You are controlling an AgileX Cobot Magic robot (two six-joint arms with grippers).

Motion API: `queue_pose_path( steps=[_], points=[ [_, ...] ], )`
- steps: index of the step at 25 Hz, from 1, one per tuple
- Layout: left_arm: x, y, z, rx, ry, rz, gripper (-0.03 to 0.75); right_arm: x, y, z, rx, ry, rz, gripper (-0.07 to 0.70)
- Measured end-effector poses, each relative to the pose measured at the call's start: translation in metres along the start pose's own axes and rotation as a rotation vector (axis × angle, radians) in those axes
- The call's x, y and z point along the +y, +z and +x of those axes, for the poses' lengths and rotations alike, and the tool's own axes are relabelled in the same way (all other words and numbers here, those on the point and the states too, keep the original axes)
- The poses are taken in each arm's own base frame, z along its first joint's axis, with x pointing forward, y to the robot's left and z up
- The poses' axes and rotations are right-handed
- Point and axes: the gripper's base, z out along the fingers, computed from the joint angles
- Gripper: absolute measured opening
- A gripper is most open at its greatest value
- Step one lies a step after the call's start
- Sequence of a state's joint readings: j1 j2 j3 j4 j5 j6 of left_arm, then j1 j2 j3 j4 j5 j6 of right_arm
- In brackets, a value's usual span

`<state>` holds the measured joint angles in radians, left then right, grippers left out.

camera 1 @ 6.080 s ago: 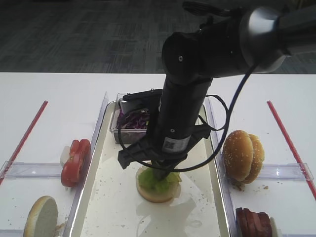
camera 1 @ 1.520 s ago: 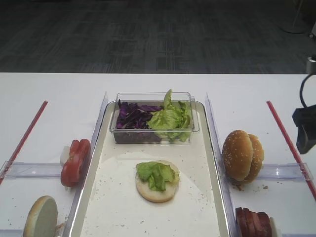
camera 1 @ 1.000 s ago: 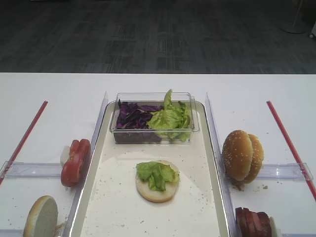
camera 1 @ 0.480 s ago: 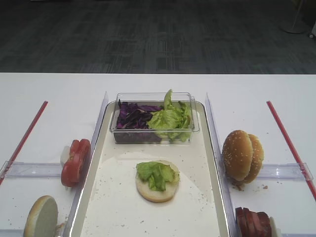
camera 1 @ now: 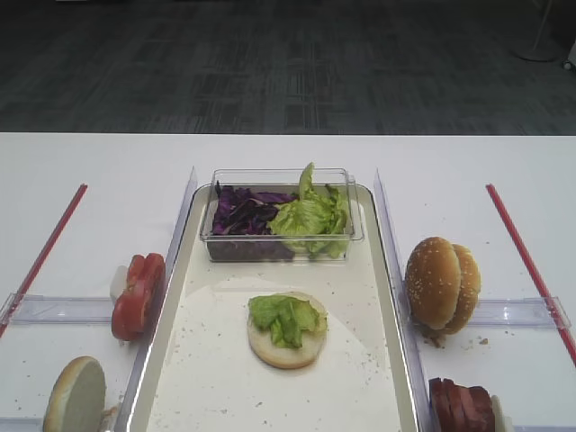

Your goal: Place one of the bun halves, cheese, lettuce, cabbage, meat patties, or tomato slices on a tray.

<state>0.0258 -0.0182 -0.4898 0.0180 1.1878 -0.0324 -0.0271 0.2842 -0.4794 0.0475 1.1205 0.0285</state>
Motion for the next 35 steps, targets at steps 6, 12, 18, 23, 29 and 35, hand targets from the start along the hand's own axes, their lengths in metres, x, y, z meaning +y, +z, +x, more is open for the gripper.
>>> queue_pose_path(
  steps=[6, 12, 18, 23, 29, 35],
  points=[
    [0.0, 0.0, 0.0, 0.0, 0.0, 0.0, 0.598, 0.0, -0.011, 0.008, -0.094, -0.017, -0.004, 0.679],
    [0.0, 0.0, 0.0, 0.0, 0.0, 0.0, 0.598, 0.0, -0.027, 0.024, -0.246, -0.03, -0.008, 0.679],
    [0.0, 0.0, 0.0, 0.0, 0.0, 0.0, 0.598, 0.0, -0.032, 0.03, -0.293, -0.036, -0.008, 0.679],
    [0.0, 0.0, 0.0, 0.0, 0.0, 0.0, 0.598, 0.0, -0.032, 0.03, -0.293, -0.042, -0.007, 0.679],
    [0.0, 0.0, 0.0, 0.0, 0.0, 0.0, 0.598, 0.0, -0.031, 0.03, -0.291, -0.042, -0.007, 0.679],
    [0.0, 0.0, 0.0, 0.0, 0.0, 0.0, 0.598, 0.0, -0.031, 0.03, -0.291, -0.042, -0.007, 0.68]
  ],
)
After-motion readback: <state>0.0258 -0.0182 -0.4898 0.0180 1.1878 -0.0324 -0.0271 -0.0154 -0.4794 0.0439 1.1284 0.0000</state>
